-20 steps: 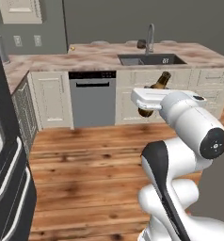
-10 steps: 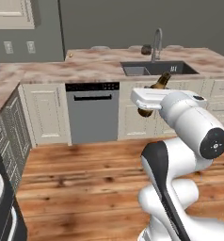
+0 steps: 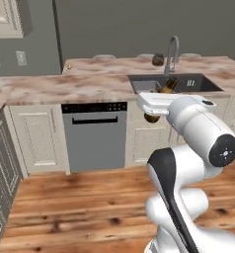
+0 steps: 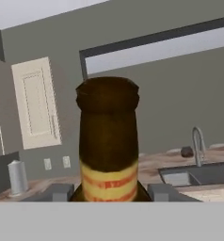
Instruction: Open the cabinet directly in front. Then move the beer and the mug to the dining counter with the jar on it.
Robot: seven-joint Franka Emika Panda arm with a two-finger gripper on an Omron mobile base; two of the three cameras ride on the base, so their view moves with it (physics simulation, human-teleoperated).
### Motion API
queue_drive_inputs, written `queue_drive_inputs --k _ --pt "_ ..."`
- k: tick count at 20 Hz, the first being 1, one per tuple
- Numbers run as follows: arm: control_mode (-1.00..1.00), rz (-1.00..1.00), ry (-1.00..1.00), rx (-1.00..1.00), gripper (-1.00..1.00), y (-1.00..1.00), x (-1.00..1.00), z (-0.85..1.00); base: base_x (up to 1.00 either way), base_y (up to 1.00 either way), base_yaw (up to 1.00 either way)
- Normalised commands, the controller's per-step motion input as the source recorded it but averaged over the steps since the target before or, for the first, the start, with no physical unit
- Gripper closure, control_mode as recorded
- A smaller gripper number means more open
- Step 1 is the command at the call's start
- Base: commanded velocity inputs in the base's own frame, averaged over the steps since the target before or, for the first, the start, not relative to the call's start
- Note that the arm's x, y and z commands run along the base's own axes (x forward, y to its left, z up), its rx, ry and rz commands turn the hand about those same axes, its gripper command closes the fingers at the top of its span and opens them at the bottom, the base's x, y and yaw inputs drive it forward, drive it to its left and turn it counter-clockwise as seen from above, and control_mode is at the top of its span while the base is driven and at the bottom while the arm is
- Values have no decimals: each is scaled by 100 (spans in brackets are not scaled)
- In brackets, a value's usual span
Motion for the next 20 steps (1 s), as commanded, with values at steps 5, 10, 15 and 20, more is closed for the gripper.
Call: queue_drive_inputs --k 5,10,15,20 --pt "100 0 0 0 100 0 0 0 100 -64 0" --pt "100 0 0 0 100 0 0 0 87 -98 0" --pt "100 0 0 0 100 0 0 0 60 -100 -6" --pt "100 0 0 0 100 0 0 0 47 -100 -17"
